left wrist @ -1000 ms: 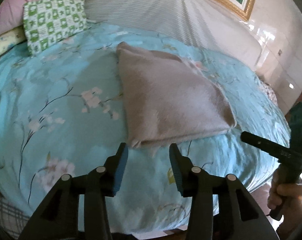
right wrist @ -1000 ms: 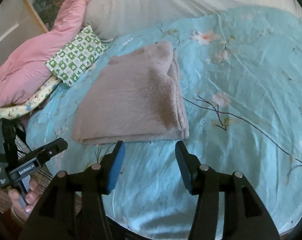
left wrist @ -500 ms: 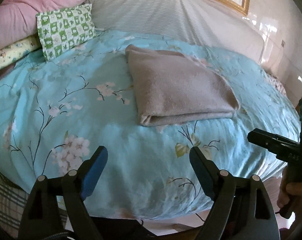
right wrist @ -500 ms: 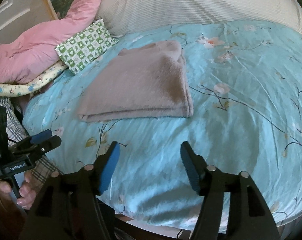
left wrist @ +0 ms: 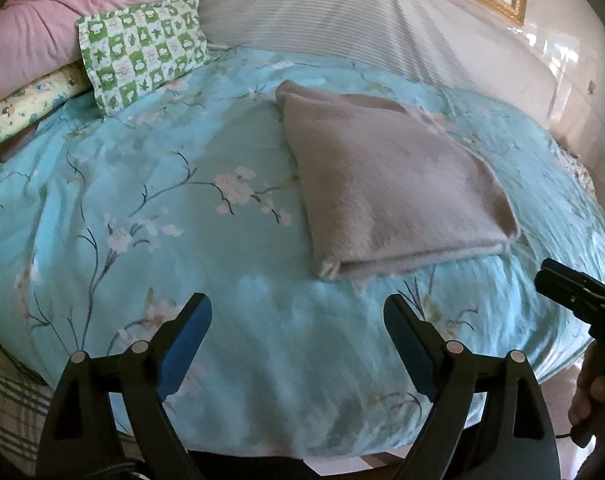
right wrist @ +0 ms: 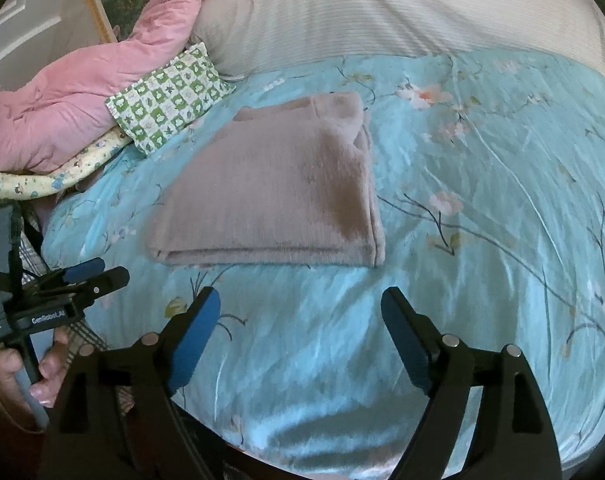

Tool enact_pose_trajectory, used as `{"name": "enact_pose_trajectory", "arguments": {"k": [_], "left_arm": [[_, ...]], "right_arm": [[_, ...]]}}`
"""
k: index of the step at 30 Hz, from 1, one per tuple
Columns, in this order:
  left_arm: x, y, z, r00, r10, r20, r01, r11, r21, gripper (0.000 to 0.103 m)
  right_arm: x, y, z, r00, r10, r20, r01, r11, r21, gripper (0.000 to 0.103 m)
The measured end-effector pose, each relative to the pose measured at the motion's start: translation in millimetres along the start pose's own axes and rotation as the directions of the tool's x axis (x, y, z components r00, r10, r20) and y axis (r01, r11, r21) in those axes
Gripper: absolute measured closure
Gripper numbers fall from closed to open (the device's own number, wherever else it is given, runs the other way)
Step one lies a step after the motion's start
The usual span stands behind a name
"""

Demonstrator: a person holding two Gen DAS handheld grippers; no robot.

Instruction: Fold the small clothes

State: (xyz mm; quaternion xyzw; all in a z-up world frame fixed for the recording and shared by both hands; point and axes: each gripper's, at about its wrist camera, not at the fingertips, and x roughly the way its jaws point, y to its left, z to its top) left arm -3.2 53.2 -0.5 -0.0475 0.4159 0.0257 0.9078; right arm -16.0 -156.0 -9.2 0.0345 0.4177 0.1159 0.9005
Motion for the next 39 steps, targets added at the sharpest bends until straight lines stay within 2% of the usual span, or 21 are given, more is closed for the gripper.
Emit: {"name": "enact_pose_trajectory", "arguments": {"k": [9, 17, 24, 30, 39], "left_arm": [[3, -6, 23, 1.000, 0.018, 0.015, -0.019, 1.000, 0.023, 0.012], [16, -18, 47, 0.999, 0.042, 0.010, -0.043, 0.996, 0.073, 0.005], [32, -18, 70, 0.999, 0.052, -0.002, -0.052, 0.996, 0.076, 0.003], [50, -15, 84, 0.992, 0.116, -0.042, -0.112, 0.991, 0.072, 0.003], [60, -14, 92, 0.991, 0.126, -0.046, -0.122, 0.989, 0.082, 0.003]], "right_arm": [[12, 8, 30, 0.998, 0.054, -0.012, -0.055, 0.998, -0.027, 0.017], [22, 3, 60, 0.999, 0.040, 0.002, -0.040, 0.998, -0.044, 0.015], [37, -5, 82, 0.998, 0.057, -0.015, -0.057, 0.998, -0.031, 0.013], [51, -4, 91, 0.998, 0.057, -0.039, -0.059, 0.997, -0.044, 0.012], [66, -2, 101, 0.996, 0.045, -0.082, -0.051, 0.996, -0.077, 0.012]]}}
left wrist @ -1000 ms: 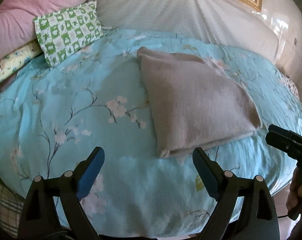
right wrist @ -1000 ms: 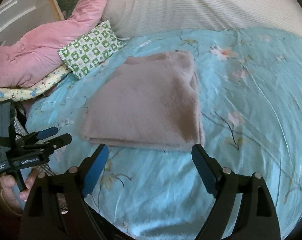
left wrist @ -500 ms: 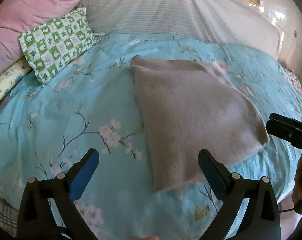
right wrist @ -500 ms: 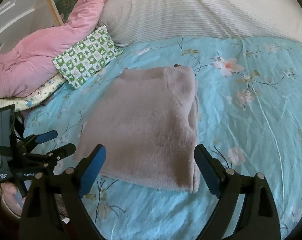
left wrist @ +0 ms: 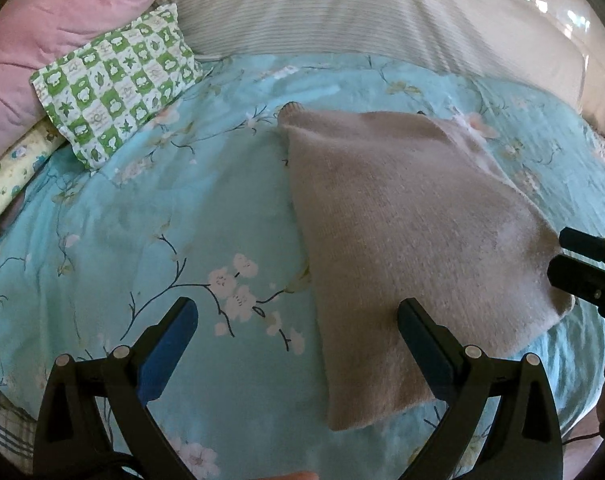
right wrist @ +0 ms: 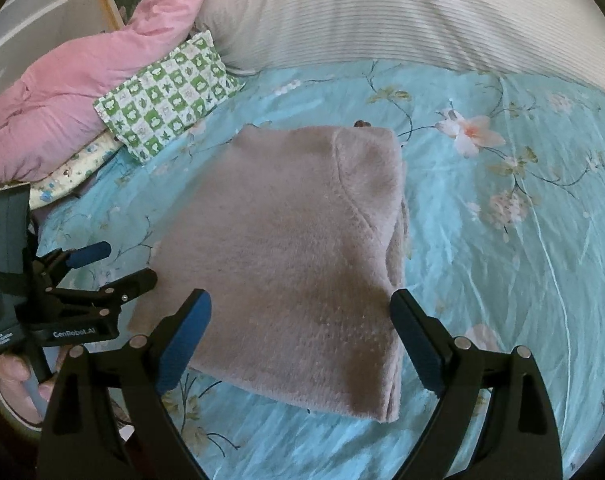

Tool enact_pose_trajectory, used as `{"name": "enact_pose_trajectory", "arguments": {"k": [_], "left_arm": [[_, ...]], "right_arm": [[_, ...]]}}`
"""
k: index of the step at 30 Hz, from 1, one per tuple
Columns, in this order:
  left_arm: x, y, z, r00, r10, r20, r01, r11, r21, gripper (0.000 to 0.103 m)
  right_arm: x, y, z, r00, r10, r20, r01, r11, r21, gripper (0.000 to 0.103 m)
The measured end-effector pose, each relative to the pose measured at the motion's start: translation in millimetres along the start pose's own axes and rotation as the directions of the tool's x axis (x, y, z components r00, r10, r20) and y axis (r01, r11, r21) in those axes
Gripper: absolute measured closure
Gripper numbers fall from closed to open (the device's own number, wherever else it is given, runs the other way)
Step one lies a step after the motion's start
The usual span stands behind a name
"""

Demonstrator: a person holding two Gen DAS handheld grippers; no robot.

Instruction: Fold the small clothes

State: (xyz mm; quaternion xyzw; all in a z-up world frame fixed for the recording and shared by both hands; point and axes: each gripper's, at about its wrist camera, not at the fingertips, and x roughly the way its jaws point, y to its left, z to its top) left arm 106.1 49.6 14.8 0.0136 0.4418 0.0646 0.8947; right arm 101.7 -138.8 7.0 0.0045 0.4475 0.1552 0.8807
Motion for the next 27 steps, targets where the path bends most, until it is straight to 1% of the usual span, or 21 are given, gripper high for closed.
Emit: {"name": "enact_pose_trajectory", "arguments": {"k": [12, 27], "left_arm": [[5, -2, 6, 1.000, -0.024, 0.005, 0.024, 1.000, 0.005, 0.002], [6, -2, 8, 0.999, -0.030, 0.019, 0.030, 1.000, 0.003, 0.002]], "right_arm": [[11, 2, 13, 1.000, 0.006, -0.008, -0.006, 1.000, -0.005, 0.010], [14, 1, 14, 1.000, 0.007, -0.010, -0.007, 1.000, -0.003, 0.008]]}}
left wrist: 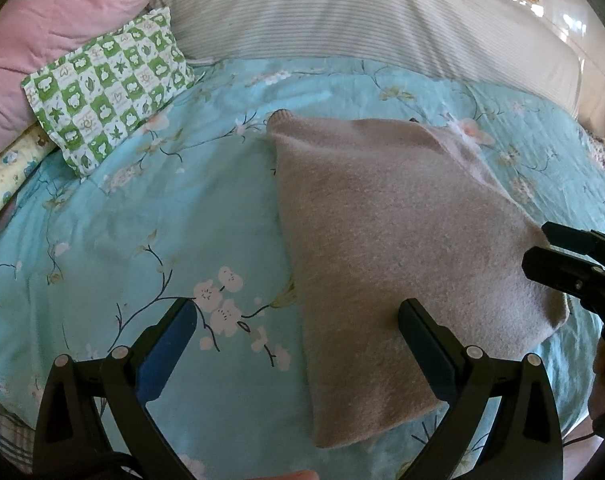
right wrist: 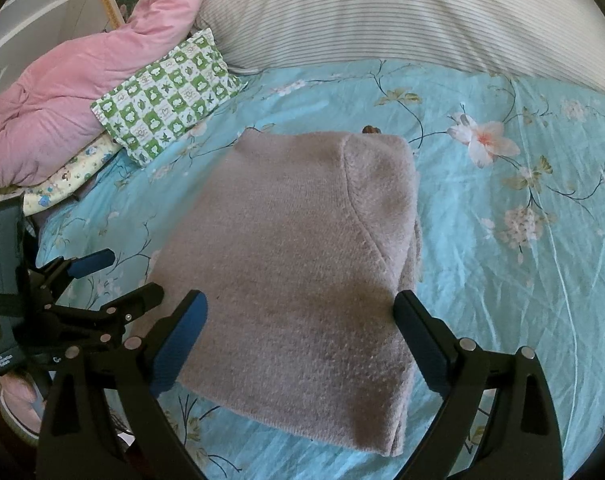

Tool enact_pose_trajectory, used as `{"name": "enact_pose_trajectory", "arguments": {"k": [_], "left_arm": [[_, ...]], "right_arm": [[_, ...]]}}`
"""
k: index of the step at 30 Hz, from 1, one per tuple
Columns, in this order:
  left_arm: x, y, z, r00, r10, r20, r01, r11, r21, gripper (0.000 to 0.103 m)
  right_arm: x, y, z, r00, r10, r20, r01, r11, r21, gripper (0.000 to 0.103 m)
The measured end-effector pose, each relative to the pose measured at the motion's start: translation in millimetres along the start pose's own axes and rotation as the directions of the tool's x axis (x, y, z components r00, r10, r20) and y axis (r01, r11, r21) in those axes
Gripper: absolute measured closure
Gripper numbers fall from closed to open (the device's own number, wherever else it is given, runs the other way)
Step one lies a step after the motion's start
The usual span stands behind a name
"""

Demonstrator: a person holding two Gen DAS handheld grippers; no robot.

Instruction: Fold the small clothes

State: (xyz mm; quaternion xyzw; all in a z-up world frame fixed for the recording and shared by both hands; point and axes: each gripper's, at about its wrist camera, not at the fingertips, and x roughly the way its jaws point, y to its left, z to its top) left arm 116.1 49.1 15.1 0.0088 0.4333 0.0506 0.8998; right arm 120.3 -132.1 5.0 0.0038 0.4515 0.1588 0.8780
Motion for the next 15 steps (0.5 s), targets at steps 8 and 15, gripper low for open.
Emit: {"name": "enact_pose_trajectory", "arguments": {"k": [8, 15], "left_arm": [[-1.9, 0.4, -0.7, 1.000, -0.003, 0.007, 0.003, 1.000, -0.002, 0.002], [-2.1, 0.8, -0.8, 1.000, -0.002, 0.009, 0.002, 1.000, -0.003, 0.002]], "right_arm": [[0.6, -1.1, 0.5, 1.000, 0.002, 0.001, -0.002, 1.000, 0.000, 0.008], [1.1, -0.3, 0.1, 1.000, 0.000, 0.000, 0.000, 1.000, 0.002, 0.008]]}}
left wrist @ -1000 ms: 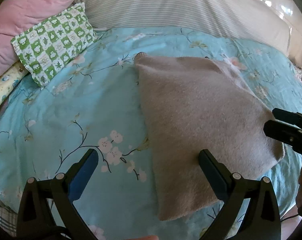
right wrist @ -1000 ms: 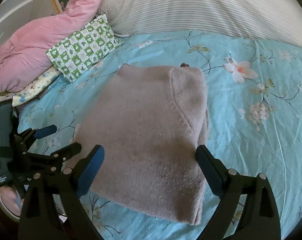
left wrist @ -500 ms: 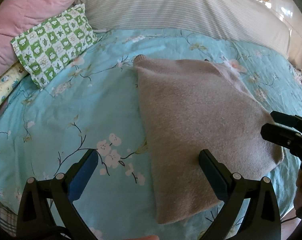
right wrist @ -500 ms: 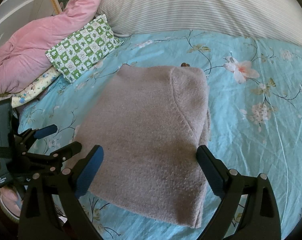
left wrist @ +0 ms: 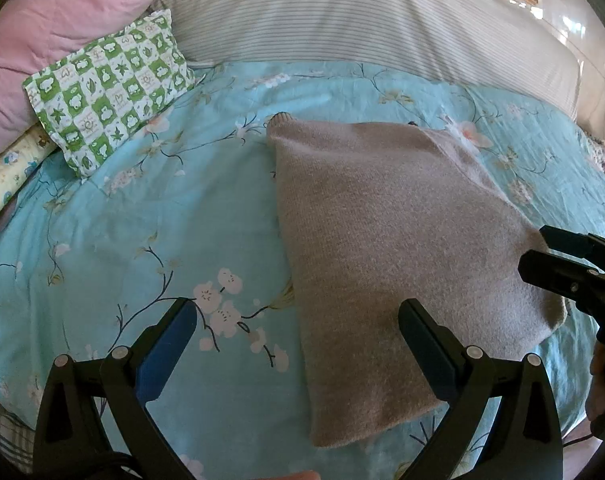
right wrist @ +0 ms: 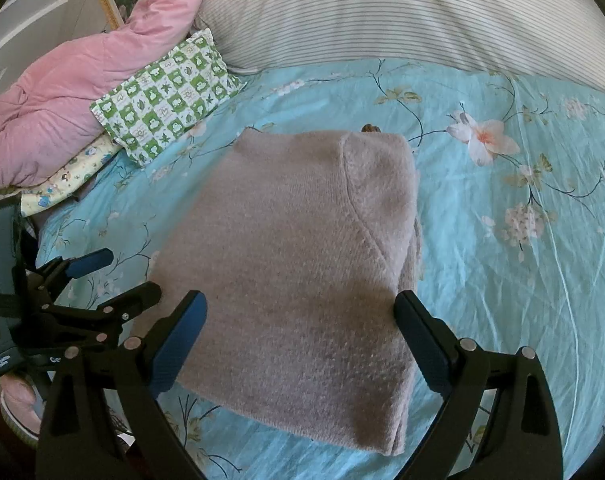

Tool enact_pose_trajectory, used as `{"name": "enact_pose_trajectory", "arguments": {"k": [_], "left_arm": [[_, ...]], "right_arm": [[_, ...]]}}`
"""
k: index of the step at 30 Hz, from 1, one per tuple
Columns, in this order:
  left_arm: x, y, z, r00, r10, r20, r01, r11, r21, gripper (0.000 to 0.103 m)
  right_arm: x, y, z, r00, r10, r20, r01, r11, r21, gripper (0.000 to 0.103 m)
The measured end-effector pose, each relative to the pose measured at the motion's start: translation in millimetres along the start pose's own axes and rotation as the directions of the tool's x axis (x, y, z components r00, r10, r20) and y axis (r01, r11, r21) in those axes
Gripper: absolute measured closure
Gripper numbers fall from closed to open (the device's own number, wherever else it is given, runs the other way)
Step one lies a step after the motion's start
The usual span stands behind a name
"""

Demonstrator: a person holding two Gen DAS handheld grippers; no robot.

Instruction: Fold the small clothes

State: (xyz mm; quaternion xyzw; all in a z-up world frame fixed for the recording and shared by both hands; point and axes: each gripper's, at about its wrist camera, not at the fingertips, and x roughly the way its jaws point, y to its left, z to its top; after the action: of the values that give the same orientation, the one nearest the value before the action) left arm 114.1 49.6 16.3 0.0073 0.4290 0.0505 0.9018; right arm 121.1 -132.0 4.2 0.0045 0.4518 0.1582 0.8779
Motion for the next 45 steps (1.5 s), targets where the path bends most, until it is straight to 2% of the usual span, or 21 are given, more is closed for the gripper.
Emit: {"name": "enact_pose_trajectory", "arguments": {"k": [45], "left_arm": [[-10, -6, 1, 1.000, 0.010, 0.027, -0.010, 1.000, -0.001, 0.002]], "right_arm": [[0, 0, 0, 1.000, 0.004, 0.000, -0.004, 1.000, 0.000, 0.007]]}}
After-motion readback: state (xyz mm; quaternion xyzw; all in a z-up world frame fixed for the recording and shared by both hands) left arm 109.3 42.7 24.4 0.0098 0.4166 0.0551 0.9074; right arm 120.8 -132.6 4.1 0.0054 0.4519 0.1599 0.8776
